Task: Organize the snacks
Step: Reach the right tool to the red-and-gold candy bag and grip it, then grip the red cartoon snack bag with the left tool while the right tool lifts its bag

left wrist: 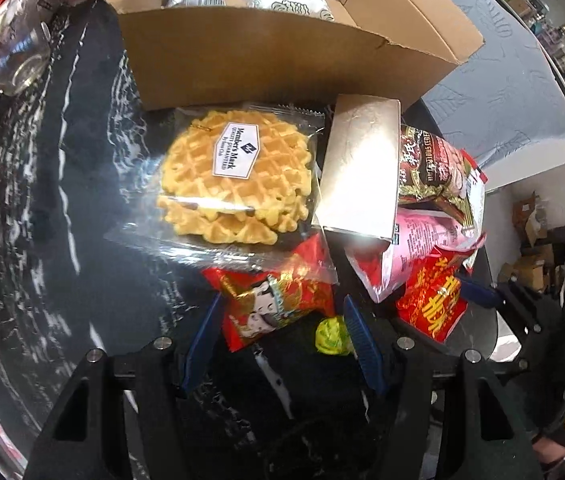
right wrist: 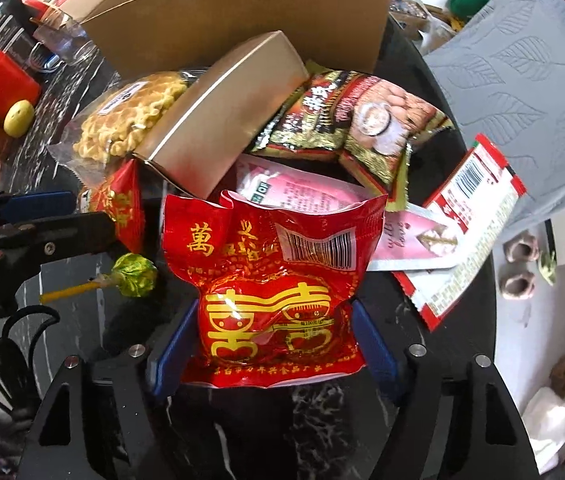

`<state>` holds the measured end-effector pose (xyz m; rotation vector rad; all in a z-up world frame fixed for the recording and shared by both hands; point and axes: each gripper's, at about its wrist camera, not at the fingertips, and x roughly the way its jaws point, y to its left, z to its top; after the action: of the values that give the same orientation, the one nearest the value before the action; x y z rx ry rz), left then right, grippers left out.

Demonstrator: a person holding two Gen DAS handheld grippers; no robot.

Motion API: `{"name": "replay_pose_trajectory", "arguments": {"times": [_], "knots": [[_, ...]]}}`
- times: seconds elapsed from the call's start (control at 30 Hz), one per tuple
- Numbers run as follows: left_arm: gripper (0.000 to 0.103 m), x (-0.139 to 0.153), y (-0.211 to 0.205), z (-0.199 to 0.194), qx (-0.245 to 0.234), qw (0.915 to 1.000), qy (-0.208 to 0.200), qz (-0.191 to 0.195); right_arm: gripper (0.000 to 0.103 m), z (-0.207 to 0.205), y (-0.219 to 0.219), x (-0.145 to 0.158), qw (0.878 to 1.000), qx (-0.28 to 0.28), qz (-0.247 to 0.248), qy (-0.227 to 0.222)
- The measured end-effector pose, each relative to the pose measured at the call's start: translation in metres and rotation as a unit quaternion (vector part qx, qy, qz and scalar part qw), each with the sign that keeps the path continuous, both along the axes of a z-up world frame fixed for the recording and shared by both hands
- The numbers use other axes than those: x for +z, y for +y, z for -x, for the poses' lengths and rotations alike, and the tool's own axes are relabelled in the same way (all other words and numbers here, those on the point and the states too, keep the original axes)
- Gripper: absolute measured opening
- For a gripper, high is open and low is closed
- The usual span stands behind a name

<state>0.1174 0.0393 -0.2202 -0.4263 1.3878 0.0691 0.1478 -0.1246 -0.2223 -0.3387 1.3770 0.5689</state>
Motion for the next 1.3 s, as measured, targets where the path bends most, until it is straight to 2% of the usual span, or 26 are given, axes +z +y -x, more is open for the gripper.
{"name": "replay_pose_trajectory", "arguments": {"times": [0.23, 0.53, 0.7, 0.8, 1.17, 1.3], "knots": [[0.061, -0.017, -0.007, -0.01, 0.007, 0.9998, 0.017, 0.005, 0.076, 0.001, -0.006, 0.001, 1.0, -0.004, 0.002, -0.002], [0.061, -0.022, -0.033, -0.027, -0.003, 0.9992, 0.012, -0.037, 0.076, 0.0, -0.001, 0.001, 1.0, -0.005, 0.003, -0.003], [0.051, -0.022, -0.039, -0.028, -0.002, 0.9997, 0.0, -0.026, 0.076, 0.0, 0.002, 0.0, 1.0, -0.008, 0.002, -0.005], [0.048, -0.021, -0.036, -0.02, -0.005, 0.9996, -0.002, -0.026, 0.076, 0.001, 0.005, 0.0, 1.0, -0.009, 0.001, -0.006], [0.047, 0.009, -0.025, 0.009, -0.012, 0.9995, -0.023, -0.018, 0.076, 0.01, -0.007, 0.01, 0.999, -0.031, -0.016, -0.002], [0.047, 0.031, -0.034, 0.018, -0.025, 0.9982, -0.042, -0.034, 0.076, 0.019, -0.012, 0.019, 0.999, -0.037, -0.024, -0.004]]}}
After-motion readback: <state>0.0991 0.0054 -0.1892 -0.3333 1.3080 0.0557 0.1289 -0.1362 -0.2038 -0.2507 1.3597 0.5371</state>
